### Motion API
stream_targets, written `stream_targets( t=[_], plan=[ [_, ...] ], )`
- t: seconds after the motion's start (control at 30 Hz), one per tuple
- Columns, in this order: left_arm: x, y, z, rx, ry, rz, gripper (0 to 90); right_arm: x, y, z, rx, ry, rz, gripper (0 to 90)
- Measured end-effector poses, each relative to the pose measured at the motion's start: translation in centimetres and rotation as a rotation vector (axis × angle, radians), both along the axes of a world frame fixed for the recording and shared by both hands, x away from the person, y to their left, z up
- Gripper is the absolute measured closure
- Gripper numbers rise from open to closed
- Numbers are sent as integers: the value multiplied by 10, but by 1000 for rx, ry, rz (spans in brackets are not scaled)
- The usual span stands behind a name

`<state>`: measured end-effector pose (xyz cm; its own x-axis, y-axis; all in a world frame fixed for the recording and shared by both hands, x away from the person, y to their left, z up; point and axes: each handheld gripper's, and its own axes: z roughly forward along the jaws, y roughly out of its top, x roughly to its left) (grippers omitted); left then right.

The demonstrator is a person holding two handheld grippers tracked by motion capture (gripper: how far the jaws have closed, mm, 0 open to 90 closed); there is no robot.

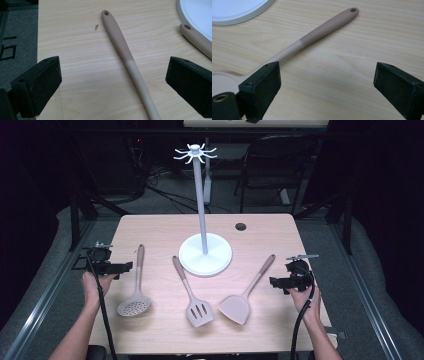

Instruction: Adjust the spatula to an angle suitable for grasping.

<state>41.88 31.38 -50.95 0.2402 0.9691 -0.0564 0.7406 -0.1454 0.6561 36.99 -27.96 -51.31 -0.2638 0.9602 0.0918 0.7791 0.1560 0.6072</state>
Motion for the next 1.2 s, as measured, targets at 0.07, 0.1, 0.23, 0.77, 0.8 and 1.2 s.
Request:
stream_targets(
  t=[0.07,0.1,0.23,0.77,0.8,1.2],
  plan=[
    [-1,-2,1,0,-3,-7,2,-1,1,0,1,12,-1,73],
    [-2,-3,2,5,-6,-5,2,-1,2,0,4,14,-2,75],
    [-4,-6,5,-10,1,9,1,-2,7,4,35,1,-16,104],
    [14,-1,0,-25,33,80,1,29,50,-6,6,100,-21,126],
    [15,-2,-1,-23,33,72,1,31,50,-7,-3,115,-11,129],
    [20,-6,-5,-11,43,12,2,45,72,-34,-34,244,54,218]
  ],
)
